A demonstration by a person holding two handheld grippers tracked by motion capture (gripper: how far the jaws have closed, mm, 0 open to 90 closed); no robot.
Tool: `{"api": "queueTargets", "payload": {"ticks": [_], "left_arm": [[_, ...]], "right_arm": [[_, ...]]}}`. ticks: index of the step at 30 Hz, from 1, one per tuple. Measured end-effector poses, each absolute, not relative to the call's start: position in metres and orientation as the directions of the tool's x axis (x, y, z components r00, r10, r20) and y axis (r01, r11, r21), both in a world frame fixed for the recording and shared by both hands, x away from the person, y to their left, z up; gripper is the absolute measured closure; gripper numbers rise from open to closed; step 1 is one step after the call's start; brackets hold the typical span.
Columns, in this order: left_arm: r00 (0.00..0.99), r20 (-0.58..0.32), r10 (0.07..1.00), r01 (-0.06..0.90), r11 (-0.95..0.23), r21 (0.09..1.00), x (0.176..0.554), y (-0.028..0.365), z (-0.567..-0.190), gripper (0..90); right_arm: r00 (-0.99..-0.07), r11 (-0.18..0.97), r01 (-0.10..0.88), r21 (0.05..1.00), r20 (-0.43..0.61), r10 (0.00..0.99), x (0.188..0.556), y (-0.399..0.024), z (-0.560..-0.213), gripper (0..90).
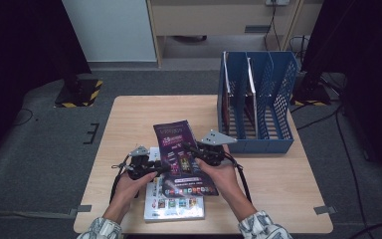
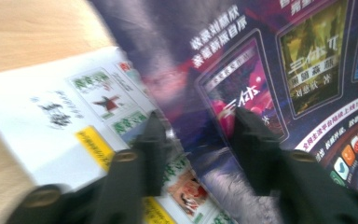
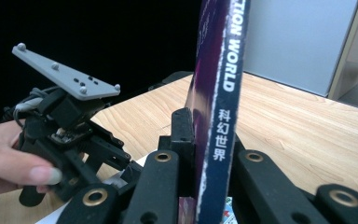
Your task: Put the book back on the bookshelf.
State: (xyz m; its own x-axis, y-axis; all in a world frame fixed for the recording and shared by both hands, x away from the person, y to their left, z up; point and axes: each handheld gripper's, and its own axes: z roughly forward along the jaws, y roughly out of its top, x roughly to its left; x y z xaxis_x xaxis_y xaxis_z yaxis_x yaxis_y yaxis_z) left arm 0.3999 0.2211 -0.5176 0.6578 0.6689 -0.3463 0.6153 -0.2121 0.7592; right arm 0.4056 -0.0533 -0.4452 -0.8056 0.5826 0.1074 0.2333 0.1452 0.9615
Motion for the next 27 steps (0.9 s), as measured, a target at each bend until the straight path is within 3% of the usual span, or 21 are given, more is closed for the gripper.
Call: {"api": "queueTargets", "payload": {"ticks": [5,13,27], "left_arm": [[0.652,-0.339,0.678,0.616,-0.214,0.758,0.4,0.221,-0.516,71.7],[0.663,-0.263,0.7,0.573,-0.25,0.78,0.398,0.223,-0.507,78.6],[0.667,-0.215,0.713,0.525,-0.245,0.815,0.396,0.228,-0.495,80.9]], "right_arm": [[-0.808,0.146,0.241,0.96,0.115,0.578,0.407,-0.056,-0.444,83.2],[-0.809,0.179,0.242,0.954,0.096,0.579,0.41,-0.058,-0.441,82.7],[-0.838,0.22,0.215,0.951,0.065,0.541,0.411,-0.055,-0.427,78.4]]}}
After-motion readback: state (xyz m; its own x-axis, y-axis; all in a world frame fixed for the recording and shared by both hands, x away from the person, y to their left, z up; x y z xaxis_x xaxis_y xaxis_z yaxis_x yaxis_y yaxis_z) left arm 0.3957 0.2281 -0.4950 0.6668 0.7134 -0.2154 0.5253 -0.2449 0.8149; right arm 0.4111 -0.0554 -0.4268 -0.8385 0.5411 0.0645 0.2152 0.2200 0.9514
